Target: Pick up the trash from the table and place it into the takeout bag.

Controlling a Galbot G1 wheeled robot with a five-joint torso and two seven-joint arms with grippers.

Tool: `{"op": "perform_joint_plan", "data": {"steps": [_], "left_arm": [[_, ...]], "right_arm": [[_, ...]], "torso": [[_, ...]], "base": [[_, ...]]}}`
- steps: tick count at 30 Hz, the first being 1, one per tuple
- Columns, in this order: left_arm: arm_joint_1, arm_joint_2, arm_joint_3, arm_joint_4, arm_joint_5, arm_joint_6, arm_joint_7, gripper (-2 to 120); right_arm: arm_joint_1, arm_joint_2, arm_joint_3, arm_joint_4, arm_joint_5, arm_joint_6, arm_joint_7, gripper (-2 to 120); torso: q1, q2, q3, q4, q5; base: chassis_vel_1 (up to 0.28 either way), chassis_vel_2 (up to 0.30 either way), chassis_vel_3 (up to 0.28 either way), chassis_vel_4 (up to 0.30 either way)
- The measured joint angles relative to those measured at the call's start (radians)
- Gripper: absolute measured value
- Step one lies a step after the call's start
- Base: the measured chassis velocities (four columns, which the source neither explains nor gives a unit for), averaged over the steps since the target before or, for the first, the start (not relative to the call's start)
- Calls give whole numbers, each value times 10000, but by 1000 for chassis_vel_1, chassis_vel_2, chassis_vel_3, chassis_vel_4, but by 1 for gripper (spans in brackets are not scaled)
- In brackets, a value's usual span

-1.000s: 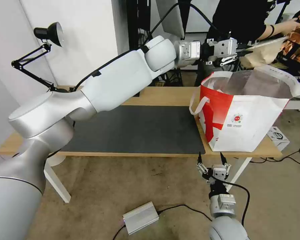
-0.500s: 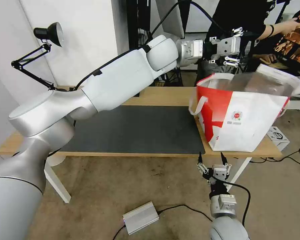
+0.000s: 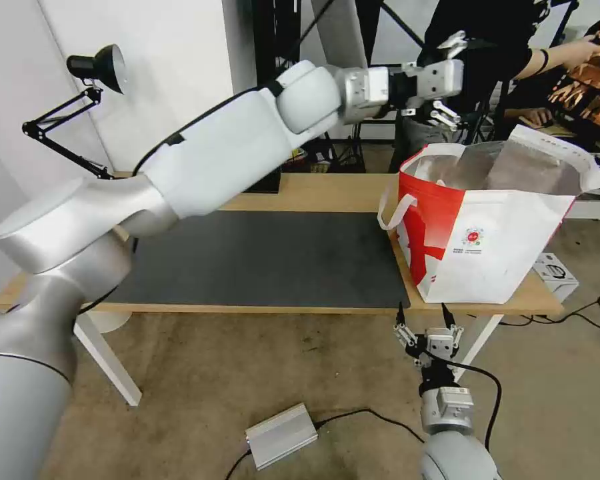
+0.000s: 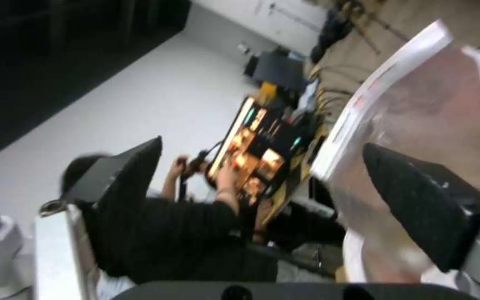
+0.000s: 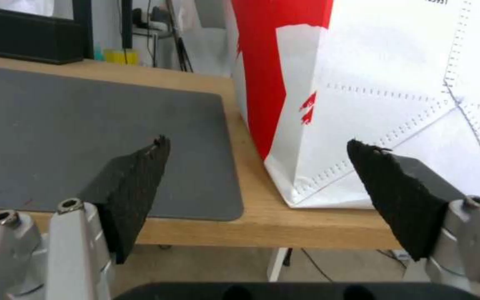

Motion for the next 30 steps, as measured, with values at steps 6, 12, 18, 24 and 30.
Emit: {"op": "perform_joint_plan", "data": {"steps": [6, 12, 18, 24, 30], "left_arm": [[201, 1382, -359, -769, -433, 363, -229, 100], [713, 2869, -977, -1539, -694, 689, -416, 100], [1418, 4043, -1865, -2165, -779, 941, -465, 100], [2646, 5378, -3256, -3170, -1012, 1293, -678, 100], [5079, 6433, -5263, -4265, -1149, 1592, -988, 100]], "right_arm": [[47, -2, -46, -16, 5, -54, -15, 86], [91, -17, -67, -38, 9, -88, -29, 86], [80, -43, -67, -60, 13, -96, -39, 86], [79, -35, -91, -70, 13, -119, -179, 86], [121, -74, -97, -67, 13, -198, -215, 86]], "torso": [[0, 0, 0, 1, -2], [0, 1, 0, 0, -2], [0, 1, -1, 2, -2], [0, 0, -1, 1, -1], [0, 1, -1, -1, 2]], "base": [[0, 0, 0, 0], [0, 0, 0, 0], [0, 0, 0, 0], [0, 0, 0, 0], [0, 0, 0, 0]]}}
